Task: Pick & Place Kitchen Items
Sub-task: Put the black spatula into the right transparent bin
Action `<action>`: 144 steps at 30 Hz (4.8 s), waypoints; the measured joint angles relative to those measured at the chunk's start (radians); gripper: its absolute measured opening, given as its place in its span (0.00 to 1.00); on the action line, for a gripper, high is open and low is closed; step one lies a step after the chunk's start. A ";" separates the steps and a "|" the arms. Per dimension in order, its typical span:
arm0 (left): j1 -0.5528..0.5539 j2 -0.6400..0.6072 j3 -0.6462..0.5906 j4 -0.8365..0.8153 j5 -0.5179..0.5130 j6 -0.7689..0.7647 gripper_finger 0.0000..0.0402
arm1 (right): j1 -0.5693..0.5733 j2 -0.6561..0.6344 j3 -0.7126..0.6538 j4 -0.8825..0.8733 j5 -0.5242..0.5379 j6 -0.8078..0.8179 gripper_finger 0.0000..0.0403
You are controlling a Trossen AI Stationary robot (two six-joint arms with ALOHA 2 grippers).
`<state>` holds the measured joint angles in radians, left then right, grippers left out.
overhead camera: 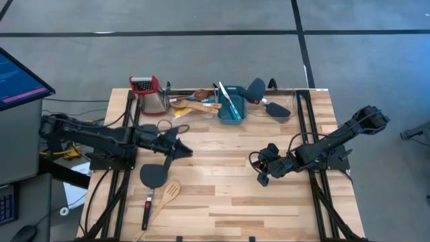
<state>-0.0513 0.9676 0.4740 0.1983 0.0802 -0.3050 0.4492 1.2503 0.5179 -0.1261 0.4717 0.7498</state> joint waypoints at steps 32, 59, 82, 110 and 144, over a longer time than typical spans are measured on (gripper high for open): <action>-0.528 0.002 0.001 -0.175 -0.403 -0.443 0.00 | -0.002 0.000 0.000 0.176 0.027 -0.050 0.00; -0.558 0.178 0.002 -0.820 0.005 -1.152 0.00 | 0.002 0.000 0.000 0.162 0.027 -0.053 0.00; -0.351 0.296 0.003 -0.796 -0.130 -0.888 0.00 | 0.002 0.000 0.000 0.164 0.027 -0.053 0.00; -0.191 0.298 0.001 -0.747 -0.146 -0.720 0.00 | -0.030 0.297 0.072 0.711 -0.213 -0.368 0.00; -0.603 0.203 0.216 -1.128 0.259 -1.280 0.00 | -0.076 0.458 0.271 0.422 -0.341 -0.401 0.00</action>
<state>-0.6543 1.1709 0.6899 -0.9302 0.3387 -1.5851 0.3732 1.7081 0.7887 0.2955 0.1310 0.3492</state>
